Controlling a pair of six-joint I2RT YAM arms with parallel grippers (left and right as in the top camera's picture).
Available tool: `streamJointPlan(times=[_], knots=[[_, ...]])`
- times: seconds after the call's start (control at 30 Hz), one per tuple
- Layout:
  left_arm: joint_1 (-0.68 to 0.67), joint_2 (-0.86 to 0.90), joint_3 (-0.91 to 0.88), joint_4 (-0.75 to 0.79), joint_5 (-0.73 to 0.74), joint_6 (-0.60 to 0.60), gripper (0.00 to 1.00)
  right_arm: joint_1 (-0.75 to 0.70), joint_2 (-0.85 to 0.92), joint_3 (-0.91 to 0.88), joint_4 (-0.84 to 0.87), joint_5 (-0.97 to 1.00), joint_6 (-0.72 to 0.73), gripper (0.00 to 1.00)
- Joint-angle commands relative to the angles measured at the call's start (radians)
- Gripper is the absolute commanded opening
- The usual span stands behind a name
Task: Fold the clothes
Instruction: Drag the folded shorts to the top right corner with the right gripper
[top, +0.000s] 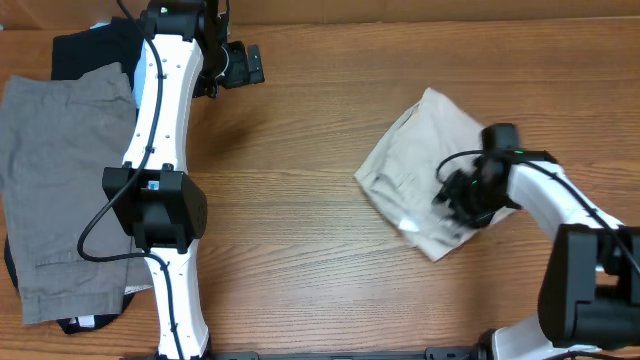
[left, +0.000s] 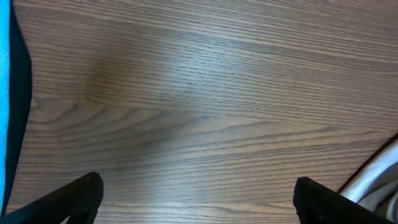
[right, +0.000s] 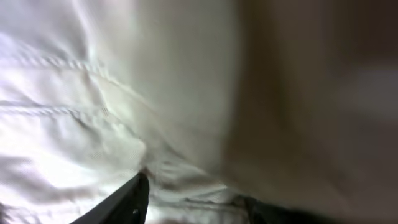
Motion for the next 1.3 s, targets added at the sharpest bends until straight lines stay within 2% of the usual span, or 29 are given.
streamJointPlan(times=[0.0, 0.37, 0.47, 0.6, 0.67, 0.77, 0.9, 0.97, 1.03, 1.13, 1.17, 1.27], knots=[[-0.008, -0.003, 0.021, 0.014, -0.006, 0.018, 1.00, -0.090, 0.052, -0.027, 0.187, 0.295, -0.020, 0.54], [-0.033, -0.003, 0.020, 0.064, -0.006, 0.011, 1.00, -0.159, 0.144, -0.026, 0.721, 0.302, -0.108, 0.55], [-0.039, -0.003, 0.020, 0.092, -0.007, 0.012, 1.00, -0.162, 0.179, -0.011, 0.789, 0.298, -0.122, 0.65], [-0.042, -0.003, 0.021, 0.123, -0.006, 0.012, 1.00, -0.166, 0.163, 0.082, 0.700, 0.223, -0.153, 0.79], [-0.042, -0.003, 0.021, 0.128, -0.006, 0.012, 1.00, -0.168, 0.137, 0.161, 0.589, 0.187, -0.155, 0.84], [-0.042, -0.003, 0.021, 0.123, -0.007, 0.015, 1.00, -0.167, 0.099, 0.332, 0.362, 0.050, -0.218, 1.00], [-0.040, -0.003, 0.021, 0.110, -0.010, 0.024, 1.00, -0.148, 0.092, 0.528, 0.048, -0.020, -0.261, 0.98], [-0.040, -0.003, 0.021, 0.101, -0.010, 0.024, 1.00, -0.126, 0.092, 0.569, -0.085, -0.020, -0.261, 0.93], [-0.040, -0.002, 0.021, 0.094, -0.010, 0.024, 1.00, -0.105, 0.093, 0.564, -0.168, -0.019, -0.260, 0.78], [-0.040, -0.002, 0.020, 0.092, -0.010, 0.024, 1.00, -0.060, 0.099, 0.506, -0.243, -0.021, -0.252, 0.57], [-0.040, -0.002, 0.020, 0.092, -0.010, 0.024, 1.00, -0.043, 0.099, 0.478, -0.247, -0.021, -0.252, 0.54], [-0.041, -0.002, 0.020, 0.088, -0.009, 0.024, 1.00, 0.006, 0.100, 0.381, -0.200, 0.001, -0.219, 0.54]])
